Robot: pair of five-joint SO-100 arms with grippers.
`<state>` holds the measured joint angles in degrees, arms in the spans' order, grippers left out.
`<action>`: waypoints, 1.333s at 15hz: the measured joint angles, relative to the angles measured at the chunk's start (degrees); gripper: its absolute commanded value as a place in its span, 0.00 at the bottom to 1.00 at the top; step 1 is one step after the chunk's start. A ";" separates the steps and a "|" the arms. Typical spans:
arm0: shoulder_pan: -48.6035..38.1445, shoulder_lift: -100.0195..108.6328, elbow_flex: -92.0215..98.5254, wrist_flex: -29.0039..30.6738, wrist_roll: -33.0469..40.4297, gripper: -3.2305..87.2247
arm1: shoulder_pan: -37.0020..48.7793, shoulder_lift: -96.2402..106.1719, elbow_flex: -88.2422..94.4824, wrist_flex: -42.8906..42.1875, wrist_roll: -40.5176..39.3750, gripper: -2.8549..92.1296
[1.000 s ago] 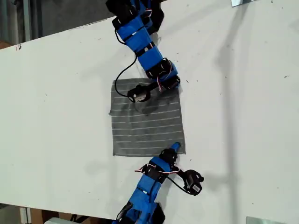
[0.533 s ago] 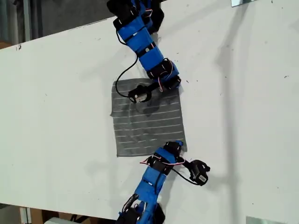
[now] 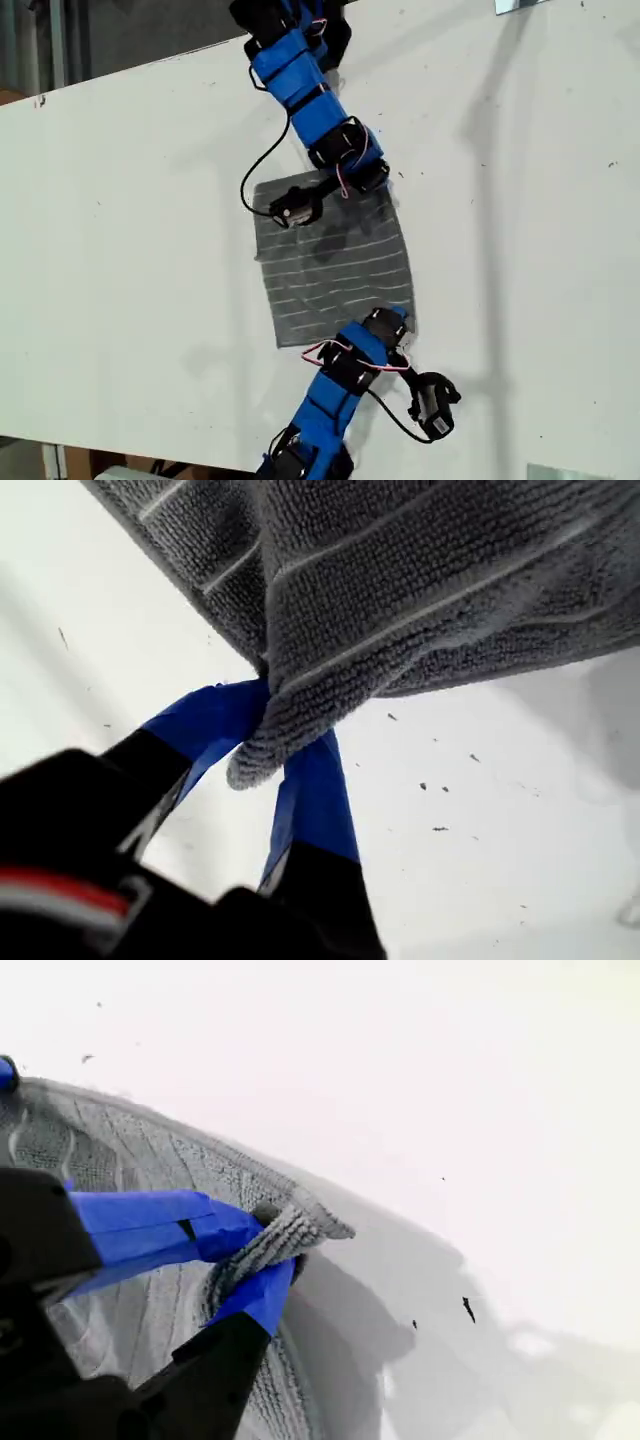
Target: Grasp corners of a square towel and fold twice.
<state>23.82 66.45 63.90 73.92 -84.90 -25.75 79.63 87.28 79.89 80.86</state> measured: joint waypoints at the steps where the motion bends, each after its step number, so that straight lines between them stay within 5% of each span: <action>1: -0.09 1.67 -0.26 1.23 1.23 0.04 | 1.05 2.46 0.00 0.00 -1.05 0.03; 7: -9.84 25.14 16.26 3.96 2.20 0.04 | 13.62 13.89 0.00 -0.26 -10.11 0.03; 12: -28.12 53.00 44.91 0.18 6.06 0.04 | 30.23 15.21 0.00 -0.79 -19.78 0.03; 20: -51.68 45.88 41.92 2.20 20.57 0.04 | 48.87 14.41 1.05 -12.66 -28.92 0.03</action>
<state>-27.86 112.32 105.82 76.11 -64.34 23.12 94.04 88.33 67.24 51.94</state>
